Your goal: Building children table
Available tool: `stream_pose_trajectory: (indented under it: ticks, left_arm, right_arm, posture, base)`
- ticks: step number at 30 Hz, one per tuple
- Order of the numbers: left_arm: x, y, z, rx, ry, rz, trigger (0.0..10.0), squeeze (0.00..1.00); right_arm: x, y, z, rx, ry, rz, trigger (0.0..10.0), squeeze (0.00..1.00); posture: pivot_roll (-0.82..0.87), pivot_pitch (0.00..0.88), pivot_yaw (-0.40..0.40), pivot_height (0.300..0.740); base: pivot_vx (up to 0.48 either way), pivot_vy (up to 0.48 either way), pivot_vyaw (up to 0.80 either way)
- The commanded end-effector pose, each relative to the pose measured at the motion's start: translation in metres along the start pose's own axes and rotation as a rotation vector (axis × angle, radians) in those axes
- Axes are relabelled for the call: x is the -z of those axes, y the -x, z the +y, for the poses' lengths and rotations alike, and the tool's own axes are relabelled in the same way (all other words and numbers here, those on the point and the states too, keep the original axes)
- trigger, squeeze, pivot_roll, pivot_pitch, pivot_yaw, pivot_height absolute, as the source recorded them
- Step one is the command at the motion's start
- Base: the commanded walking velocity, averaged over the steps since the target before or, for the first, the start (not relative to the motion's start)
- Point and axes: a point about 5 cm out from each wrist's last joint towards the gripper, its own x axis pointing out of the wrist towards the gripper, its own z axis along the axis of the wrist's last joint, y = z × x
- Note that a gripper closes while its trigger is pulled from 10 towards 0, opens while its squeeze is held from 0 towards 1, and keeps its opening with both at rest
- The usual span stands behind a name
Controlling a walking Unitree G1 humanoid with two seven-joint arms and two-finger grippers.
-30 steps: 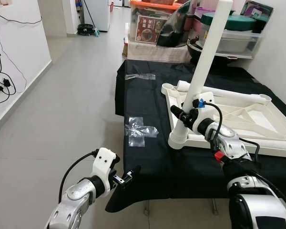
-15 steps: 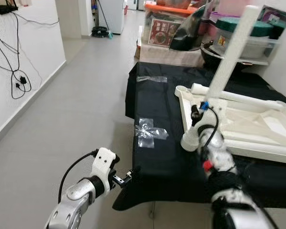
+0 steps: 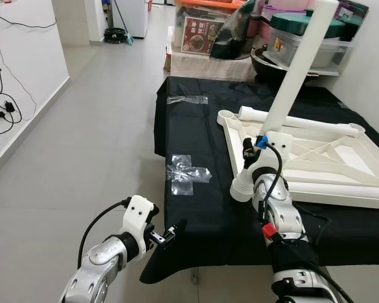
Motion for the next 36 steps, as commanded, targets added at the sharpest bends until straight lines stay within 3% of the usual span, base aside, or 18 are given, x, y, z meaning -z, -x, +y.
stream_pose_trajectory:
  ticks: [1, 2, 3, 6, 7, 12, 15, 17, 19, 20, 21, 22, 29, 31, 32, 33, 34, 36]
  left_arm:
    - [0.001, 0.003, -0.001, 0.010, -0.012, 0.005, 10.0, 0.00]
    - [0.001, 0.003, -0.001, 0.010, -0.012, 0.005, 10.0, 0.00]
    - [0.001, 0.005, -0.001, 0.013, -0.012, 0.004, 10.0, 0.00]
    - [0.000, 0.006, -0.001, 0.022, -0.010, -0.002, 10.0, 0.00]
    - [-0.001, 0.007, -0.004, 0.051, -0.036, -0.005, 10.0, 0.00]
    - [-0.002, 0.007, -0.006, 0.061, -0.039, -0.007, 10.0, 0.00]
    - [-0.002, 0.007, -0.005, 0.062, -0.033, -0.009, 10.0, 0.00]
    - [-0.002, 0.006, -0.007, 0.079, -0.036, -0.011, 10.0, 0.00]
    - [-0.003, 0.006, -0.008, 0.083, -0.037, -0.012, 10.0, 0.00]
    - [-0.003, 0.005, -0.009, 0.085, -0.038, -0.013, 10.0, 0.00]
    - [-0.003, 0.005, -0.009, 0.085, -0.038, -0.013, 10.0, 0.00]
    - [-0.004, 0.006, -0.008, 0.084, -0.040, -0.015, 10.0, 0.00]
    - [-0.003, 0.010, -0.007, 0.079, -0.037, -0.010, 10.0, 0.00]
    - [-0.002, 0.011, -0.007, 0.081, -0.037, -0.009, 10.0, 0.00]
    - [-0.002, 0.011, -0.007, 0.081, -0.037, -0.008, 10.0, 0.00]
    - [-0.002, 0.011, -0.007, 0.081, -0.037, -0.008, 10.0, 0.00]
    - [-0.002, 0.011, -0.007, 0.081, -0.037, -0.008, 10.0, 0.00]
    - [-0.002, 0.011, -0.007, 0.081, -0.037, -0.008, 10.0, 0.00]
  right_arm:
    - [-0.017, -0.001, 0.002, -0.043, 0.002, -0.062, 10.0, 1.00]
    - [-0.017, -0.001, 0.002, -0.043, 0.002, -0.062, 10.0, 1.00]
    - [-0.020, -0.001, 0.001, -0.083, 0.002, -0.071, 10.0, 0.00]
    - [-0.025, 0.000, 0.004, -0.200, -0.013, -0.080, 10.0, 0.00]
    - [-0.031, 0.008, 0.009, -0.546, 0.029, -0.073, 10.0, 0.00]
    - [-0.032, 0.007, -0.002, -0.614, 0.090, -0.064, 10.0, 0.00]
    - [-0.024, -0.002, -0.019, -0.637, 0.183, 0.023, 10.0, 0.00]
    - [-0.015, -0.015, -0.032, -0.614, 0.233, 0.108, 7.6, 0.00]
    - [-0.014, -0.017, -0.033, -0.608, 0.238, 0.123, 7.6, 0.00]
    - [-0.013, -0.020, -0.033, -0.589, 0.235, 0.128, 3.2, 0.00]
    - [-0.013, -0.020, -0.033, -0.589, 0.235, 0.128, 3.2, 0.00]
    - [-0.014, -0.024, -0.034, -0.554, 0.215, 0.145, 0.0, 0.00]
    - [-0.009, -0.024, -0.034, -0.516, 0.180, 0.154, 0.0, 0.00]
    - [-0.011, -0.026, -0.043, -0.401, 0.189, 0.133, 0.0, 0.00]
    - [-0.015, -0.029, -0.056, -0.211, 0.182, 0.090, 0.0, 0.00]
    - [-0.015, -0.029, -0.056, -0.211, 0.182, 0.090, 0.0, 0.00]
    - [-0.018, -0.030, -0.066, -0.076, 0.173, 0.061, 0.0, 0.00]
    - [-0.018, -0.030, -0.066, -0.076, 0.173, 0.061, 0.0, 0.00]
  posture:
    - [0.02, 0.000, -0.122, 0.740]
    - [0.02, 0.000, -0.122, 0.740]
    - [0.02, 0.000, -0.121, 0.740]
    - [0.02, 0.000, -0.119, 0.740]
    - [0.02, 0.000, -0.116, 0.740]
    - [0.03, 0.000, -0.120, 0.740]
    - [0.02, 0.000, -0.118, 0.740]
    - [0.03, 0.000, -0.122, 0.740]
    - [0.03, 0.000, -0.122, 0.740]
    - [0.03, 0.000, -0.125, 0.740]
    - [0.03, 0.000, -0.125, 0.740]
    - [0.03, 0.000, -0.127, 0.740]
    - [0.04, 0.000, -0.125, 0.740]
    - [0.03, 0.000, -0.127, 0.740]
    - [0.03, 0.000, -0.129, 0.740]
    - [0.03, 0.000, -0.129, 0.740]
    - [0.03, 0.000, -0.129, 0.740]
    - [0.03, 0.000, -0.129, 0.740]
  base:
    - [0.000, 0.000, 0.00]
    - [0.000, 0.000, 0.00]
    - [0.000, 0.000, 0.00]
    - [0.000, 0.000, 0.00]
    - [0.000, 0.000, 0.00]
    - [0.000, 0.000, 0.00]
    - [0.000, 0.000, 0.00]
    - [0.000, 0.000, 0.00]
    - [0.000, 0.000, 0.00]
    - [0.000, 0.000, 0.00]
    - [0.000, 0.000, 0.00]
    - [0.000, 0.000, 0.00]
    - [0.000, 0.000, 0.00]
    - [0.000, 0.000, 0.00]
    - [0.000, 0.000, 0.00]
    - [0.000, 0.000, 0.00]
    - [0.000, 0.000, 0.00]
    - [0.000, 0.000, 0.00]
